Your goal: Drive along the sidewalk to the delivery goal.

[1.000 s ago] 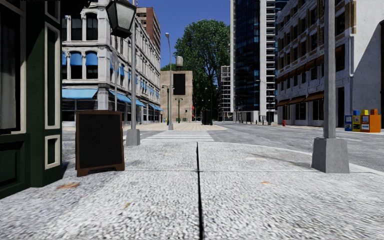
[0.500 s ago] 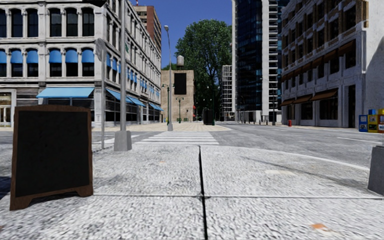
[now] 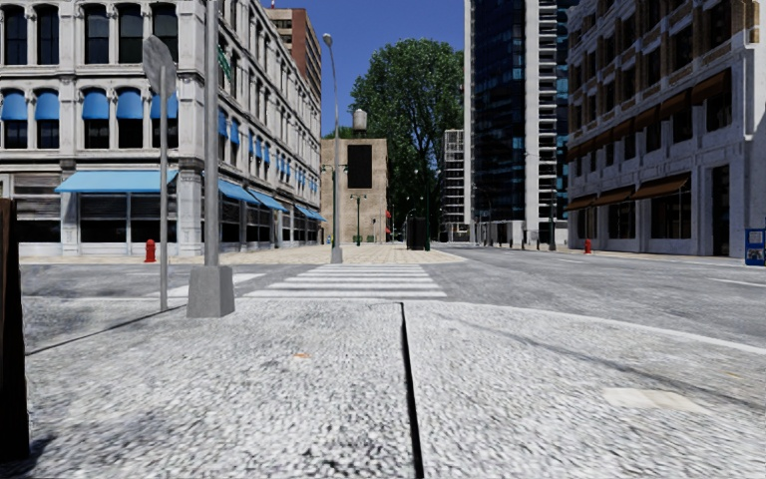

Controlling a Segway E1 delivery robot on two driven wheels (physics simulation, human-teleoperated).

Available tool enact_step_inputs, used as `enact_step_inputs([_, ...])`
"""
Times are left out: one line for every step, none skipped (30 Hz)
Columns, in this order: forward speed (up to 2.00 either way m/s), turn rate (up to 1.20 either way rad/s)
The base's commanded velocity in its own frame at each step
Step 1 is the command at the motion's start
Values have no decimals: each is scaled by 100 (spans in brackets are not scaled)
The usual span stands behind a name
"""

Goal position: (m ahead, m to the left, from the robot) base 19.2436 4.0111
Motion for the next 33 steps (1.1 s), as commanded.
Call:
enact_step_inputs([200,0])
enact_step_inputs([200,0])
enact_step_inputs([200,0])
enact_step_inputs([200,0])
enact_step_inputs([200,0])
enact_step_inputs([200,0])
enact_step_inputs([200,0])
enact_step_inputs([200,0])
enact_step_inputs([200,0])
enact_step_inputs([200,0])
enact_step_inputs([200,0])
enact_step_inputs([200,0])
enact_step_inputs([200,0])
enact_step_inputs([200,0])
enact_step_inputs([200,0])
enact_step_inputs([200,0])
enact_step_inputs([200,0])
enact_step_inputs([200,0])
enact_step_inputs([200,0])
enact_step_inputs([200,0])
enact_step_inputs([200,0])
enact_step_inputs([200,0])
enact_step_inputs([200,0])
enact_step_inputs([200,0])
enact_step_inputs([200,0])
enact_step_inputs([200,0])
enact_step_inputs([200,0])
enact_step_inputs([200,0])
enact_step_inputs([200,0])
enact_step_inputs([200,6])
enact_step_inputs([200,6])
enact_step_inputs([200,14])
enact_step_inputs([200,17])
